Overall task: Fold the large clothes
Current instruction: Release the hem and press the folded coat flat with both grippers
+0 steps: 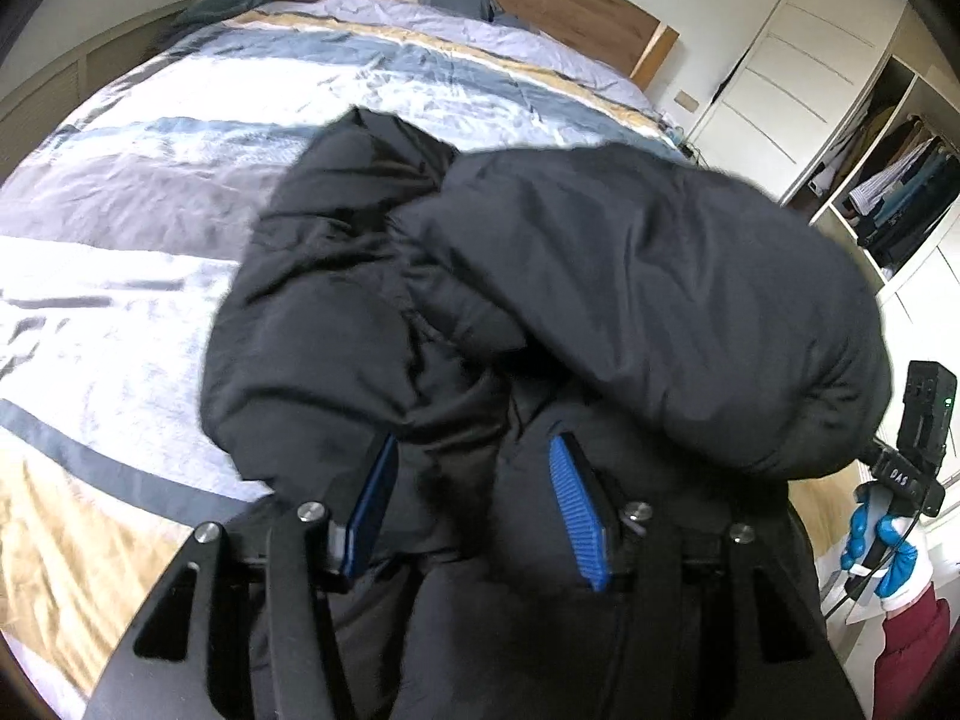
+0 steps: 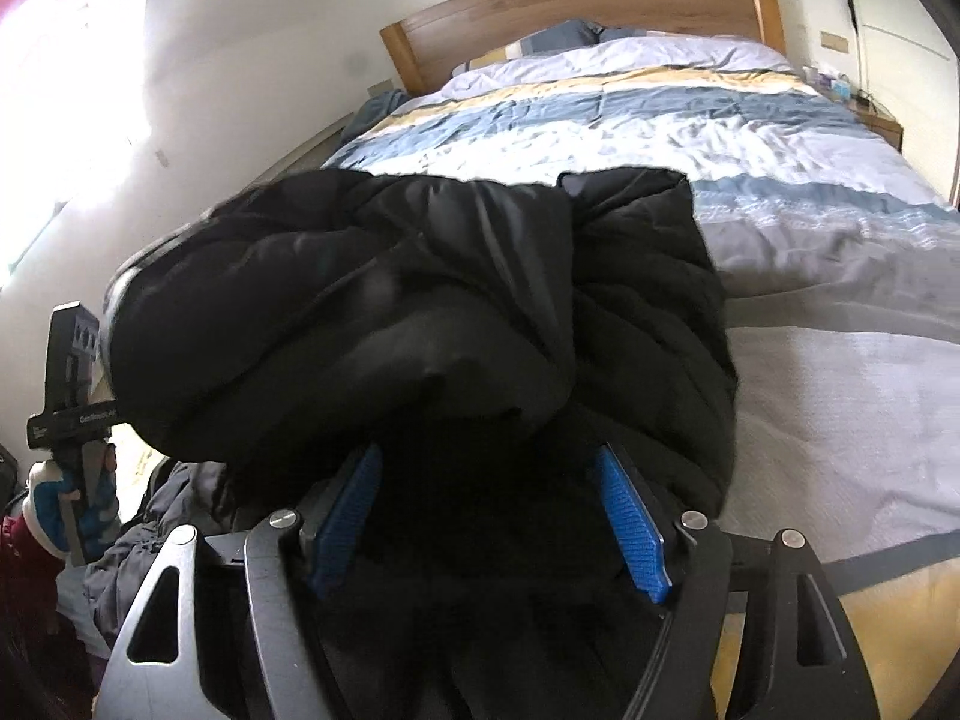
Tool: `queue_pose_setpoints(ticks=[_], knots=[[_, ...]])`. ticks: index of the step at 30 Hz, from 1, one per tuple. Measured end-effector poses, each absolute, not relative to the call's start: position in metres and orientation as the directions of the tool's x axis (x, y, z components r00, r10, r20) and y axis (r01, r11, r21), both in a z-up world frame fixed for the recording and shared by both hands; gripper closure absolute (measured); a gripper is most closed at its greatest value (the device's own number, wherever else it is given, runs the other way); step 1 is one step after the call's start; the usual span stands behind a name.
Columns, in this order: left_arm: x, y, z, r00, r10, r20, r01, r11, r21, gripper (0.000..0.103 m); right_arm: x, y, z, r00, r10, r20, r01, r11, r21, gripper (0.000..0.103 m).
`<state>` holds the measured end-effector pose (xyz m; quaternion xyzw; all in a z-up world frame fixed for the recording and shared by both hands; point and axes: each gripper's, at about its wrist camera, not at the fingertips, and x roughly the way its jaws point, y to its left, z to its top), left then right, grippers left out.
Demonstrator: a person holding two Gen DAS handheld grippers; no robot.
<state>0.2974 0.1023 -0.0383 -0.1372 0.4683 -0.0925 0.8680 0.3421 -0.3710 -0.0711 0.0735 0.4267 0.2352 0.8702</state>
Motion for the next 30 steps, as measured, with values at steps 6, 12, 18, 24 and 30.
queue_pose_setpoints(ticks=[6, 12, 18, 24, 30], knots=[[0.307, 0.116, 0.008, 0.623, -0.27, -0.735, 0.037, 0.948, -0.316, 0.045, 0.35, -0.362, -0.027, 0.585, 0.487, -0.649, -0.376, 0.871, 0.316, 0.025], [0.343, 0.108, 0.037, 0.656, -0.265, -0.707, 0.064, 0.952, -0.298, 0.045, 0.378, -0.327, 0.001, 0.596, 0.513, -0.618, -0.428, 0.854, 0.296, 0.021], [0.387, 0.088, 0.032, 0.646, -0.267, -0.715, 0.08, 0.955, -0.284, 0.045, 0.404, -0.291, 0.004, 0.565, 0.547, -0.618, -0.485, 0.826, 0.288, 0.021], [0.402, 0.065, 0.004, 0.619, -0.27, -0.737, 0.11, 0.96, -0.259, 0.045, 0.412, -0.265, -0.012, 0.519, 0.562, -0.644, -0.537, 0.801, 0.266, 0.021], [0.39, 0.051, -0.04, 0.582, -0.252, -0.773, 0.136, 0.968, -0.213, 0.045, 0.404, -0.264, -0.05, 0.469, 0.549, -0.692, -0.549, 0.795, 0.258, 0.021]])
